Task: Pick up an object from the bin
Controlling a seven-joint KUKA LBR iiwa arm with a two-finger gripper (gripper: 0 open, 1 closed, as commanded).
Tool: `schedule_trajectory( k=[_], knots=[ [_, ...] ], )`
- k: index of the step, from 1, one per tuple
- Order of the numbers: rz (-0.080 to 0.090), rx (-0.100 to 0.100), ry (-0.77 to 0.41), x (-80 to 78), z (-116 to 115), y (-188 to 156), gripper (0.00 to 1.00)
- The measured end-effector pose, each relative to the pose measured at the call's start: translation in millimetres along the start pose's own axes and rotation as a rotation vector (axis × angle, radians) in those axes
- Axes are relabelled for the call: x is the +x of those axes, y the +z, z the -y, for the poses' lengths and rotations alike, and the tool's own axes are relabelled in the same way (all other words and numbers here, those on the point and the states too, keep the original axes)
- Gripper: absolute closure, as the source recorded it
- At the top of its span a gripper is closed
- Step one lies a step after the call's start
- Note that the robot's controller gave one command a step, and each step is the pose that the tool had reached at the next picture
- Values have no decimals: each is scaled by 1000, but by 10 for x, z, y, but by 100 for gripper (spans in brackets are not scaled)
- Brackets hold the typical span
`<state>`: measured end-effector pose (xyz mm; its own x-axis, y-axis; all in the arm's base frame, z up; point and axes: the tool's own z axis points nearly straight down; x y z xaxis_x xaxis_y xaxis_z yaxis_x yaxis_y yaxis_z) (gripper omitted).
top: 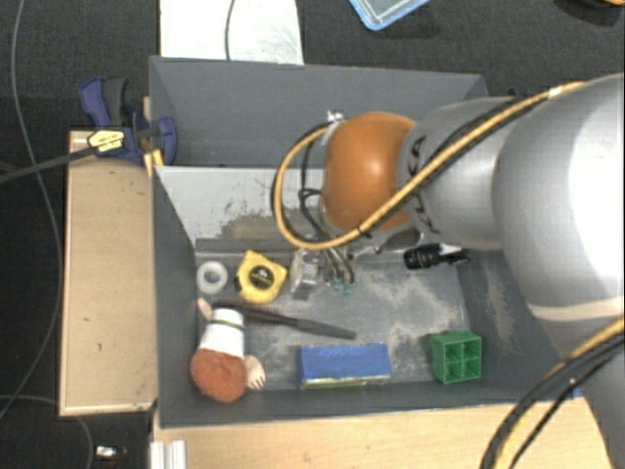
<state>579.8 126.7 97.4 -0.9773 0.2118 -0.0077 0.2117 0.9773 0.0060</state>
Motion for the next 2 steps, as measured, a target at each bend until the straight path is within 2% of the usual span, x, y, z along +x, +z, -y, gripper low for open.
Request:
schedule_trajectory(
  k=[1, 2],
  knots=[
    [0, 0, 4, 1, -1, 0, 0],
    [0, 0, 5, 0, 0, 0, 0]
  ],
)
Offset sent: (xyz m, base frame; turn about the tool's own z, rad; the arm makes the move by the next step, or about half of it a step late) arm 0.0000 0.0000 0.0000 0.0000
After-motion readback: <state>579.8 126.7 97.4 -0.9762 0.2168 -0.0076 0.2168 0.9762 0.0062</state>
